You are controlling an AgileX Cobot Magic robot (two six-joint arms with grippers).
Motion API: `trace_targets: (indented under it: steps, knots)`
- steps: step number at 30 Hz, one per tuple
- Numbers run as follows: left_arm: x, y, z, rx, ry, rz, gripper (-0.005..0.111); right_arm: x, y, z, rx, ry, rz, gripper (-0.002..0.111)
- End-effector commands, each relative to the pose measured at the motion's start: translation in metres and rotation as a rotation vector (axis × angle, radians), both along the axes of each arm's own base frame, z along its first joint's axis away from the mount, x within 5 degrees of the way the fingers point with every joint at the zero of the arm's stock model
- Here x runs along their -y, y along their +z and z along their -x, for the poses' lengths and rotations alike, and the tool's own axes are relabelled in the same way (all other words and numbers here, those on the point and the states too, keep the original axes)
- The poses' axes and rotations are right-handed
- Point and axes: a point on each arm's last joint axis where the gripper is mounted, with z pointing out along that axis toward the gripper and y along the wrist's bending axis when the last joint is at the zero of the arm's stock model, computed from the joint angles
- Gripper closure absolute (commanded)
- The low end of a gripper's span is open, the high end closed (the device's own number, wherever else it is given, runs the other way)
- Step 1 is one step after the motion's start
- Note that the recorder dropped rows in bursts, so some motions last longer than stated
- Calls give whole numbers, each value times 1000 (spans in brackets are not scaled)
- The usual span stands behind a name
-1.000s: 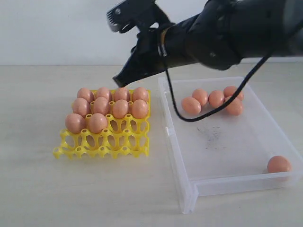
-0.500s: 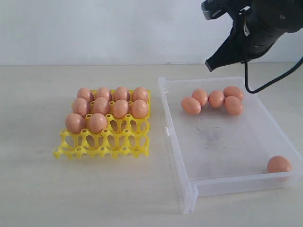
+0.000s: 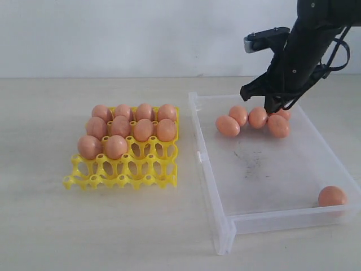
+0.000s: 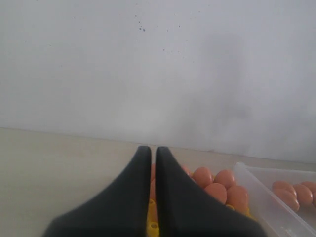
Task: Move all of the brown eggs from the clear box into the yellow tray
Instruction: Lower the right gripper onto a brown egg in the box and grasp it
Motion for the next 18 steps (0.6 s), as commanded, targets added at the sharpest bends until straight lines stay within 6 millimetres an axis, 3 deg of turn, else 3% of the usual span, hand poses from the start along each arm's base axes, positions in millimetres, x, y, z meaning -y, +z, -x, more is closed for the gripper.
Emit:
trace_targets:
  steps: [1, 2, 4, 11, 18]
  knots:
    - [0, 3, 0, 18, -1, 19, 103, 6, -11, -13, 12, 8, 75, 77]
    - [0, 3, 0, 18, -1, 19, 103, 8, -19, -17, 14, -7, 103, 59]
    - [0, 3, 0, 18, -1, 19, 103, 10, -31, -24, 12, -45, 139, 50]
    - [0, 3, 0, 18, -1, 19, 103, 9, -51, -37, 80, -45, 151, 50]
    - [0, 3, 0, 18, -1, 19, 103, 9, -72, -39, 42, -61, 154, 50]
